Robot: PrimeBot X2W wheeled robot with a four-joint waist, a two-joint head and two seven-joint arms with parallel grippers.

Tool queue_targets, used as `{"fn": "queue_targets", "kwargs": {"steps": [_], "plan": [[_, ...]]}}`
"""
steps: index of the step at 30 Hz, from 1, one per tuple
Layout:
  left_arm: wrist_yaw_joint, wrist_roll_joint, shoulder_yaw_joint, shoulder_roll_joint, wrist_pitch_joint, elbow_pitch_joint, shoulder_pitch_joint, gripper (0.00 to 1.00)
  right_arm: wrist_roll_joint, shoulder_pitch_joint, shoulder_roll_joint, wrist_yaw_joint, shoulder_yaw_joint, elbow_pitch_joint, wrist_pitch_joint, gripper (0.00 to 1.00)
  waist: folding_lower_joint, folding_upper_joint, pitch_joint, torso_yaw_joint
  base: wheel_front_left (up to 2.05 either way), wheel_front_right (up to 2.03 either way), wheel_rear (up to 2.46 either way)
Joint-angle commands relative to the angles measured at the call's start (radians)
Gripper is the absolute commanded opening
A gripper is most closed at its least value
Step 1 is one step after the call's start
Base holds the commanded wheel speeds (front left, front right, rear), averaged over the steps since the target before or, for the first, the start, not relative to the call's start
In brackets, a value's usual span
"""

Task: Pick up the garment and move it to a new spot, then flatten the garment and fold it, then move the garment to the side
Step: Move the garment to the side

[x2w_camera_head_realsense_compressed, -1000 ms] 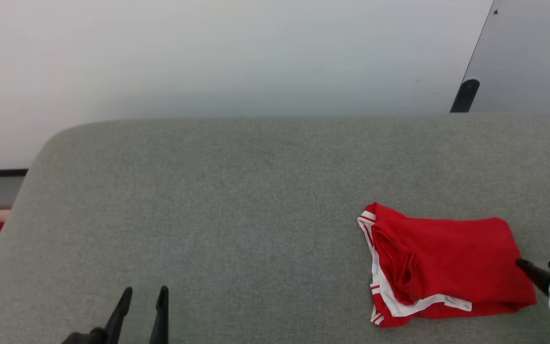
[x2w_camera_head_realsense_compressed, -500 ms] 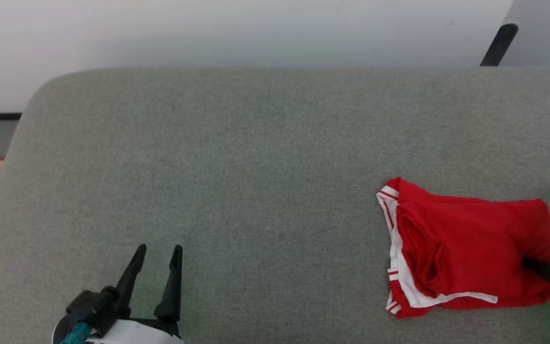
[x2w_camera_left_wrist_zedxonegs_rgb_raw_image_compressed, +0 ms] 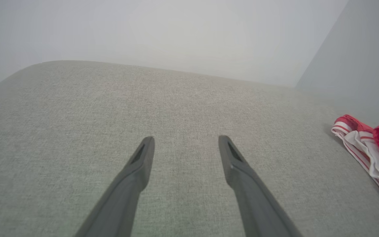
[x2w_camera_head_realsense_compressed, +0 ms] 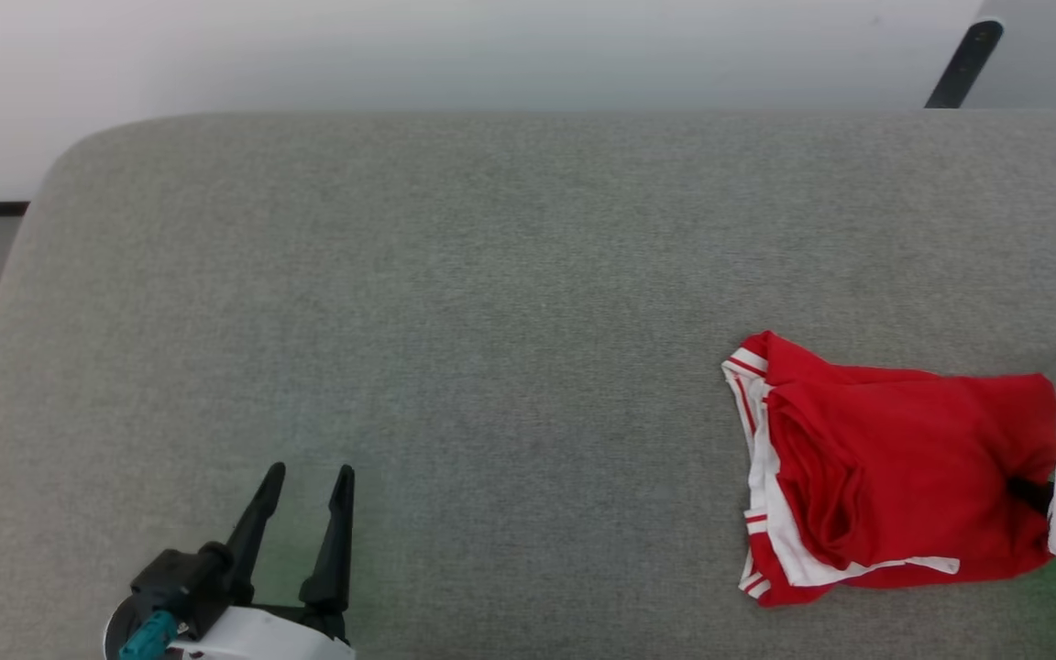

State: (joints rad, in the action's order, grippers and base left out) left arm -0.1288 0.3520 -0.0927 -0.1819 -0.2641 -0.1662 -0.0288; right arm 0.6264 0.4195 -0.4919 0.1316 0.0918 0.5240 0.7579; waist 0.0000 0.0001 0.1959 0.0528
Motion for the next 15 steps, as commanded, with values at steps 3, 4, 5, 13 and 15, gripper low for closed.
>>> {"fn": "queue_targets", "kwargs": {"steps": [3,4,5,13,15], "plan": [[-0.003,0.010,-0.015,-0.011,0.001,0.014,-0.005,1.00,0.012,0.000,-0.021,-0.003,0.007,0.014,-0.033,0.00,0.0000,-0.0001,-0.006,-0.030,0.00,0.00,0.00],[-0.003,0.010,-0.017,-0.015,0.001,0.018,-0.006,1.00,0.015,0.006,-0.032,-0.003,0.002,0.014,-0.049,0.00,0.0000,-0.0001,-0.005,-0.039,0.00,0.00,0.00],[-0.003,0.012,-0.019,-0.018,0.001,0.023,-0.008,1.00,0.019,0.013,-0.041,-0.003,-0.003,0.014,-0.065,0.00,0.0000,-0.0001,-0.002,-0.048,0.00,0.00,0.00],[-0.003,-0.003,-0.021,-0.039,0.001,0.074,-0.046,1.00,-0.005,0.054,-0.123,-0.002,-0.075,0.015,-0.223,0.00,0.0000,-0.0001,0.048,-0.133,0.00,0.00,0.00],[-0.003,-0.008,-0.022,-0.047,0.001,0.087,-0.061,1.00,-0.017,0.069,-0.140,-0.002,-0.098,0.016,-0.248,0.00,0.0000,-0.0001,0.065,-0.156,0.00,0.00,0.00]]}}
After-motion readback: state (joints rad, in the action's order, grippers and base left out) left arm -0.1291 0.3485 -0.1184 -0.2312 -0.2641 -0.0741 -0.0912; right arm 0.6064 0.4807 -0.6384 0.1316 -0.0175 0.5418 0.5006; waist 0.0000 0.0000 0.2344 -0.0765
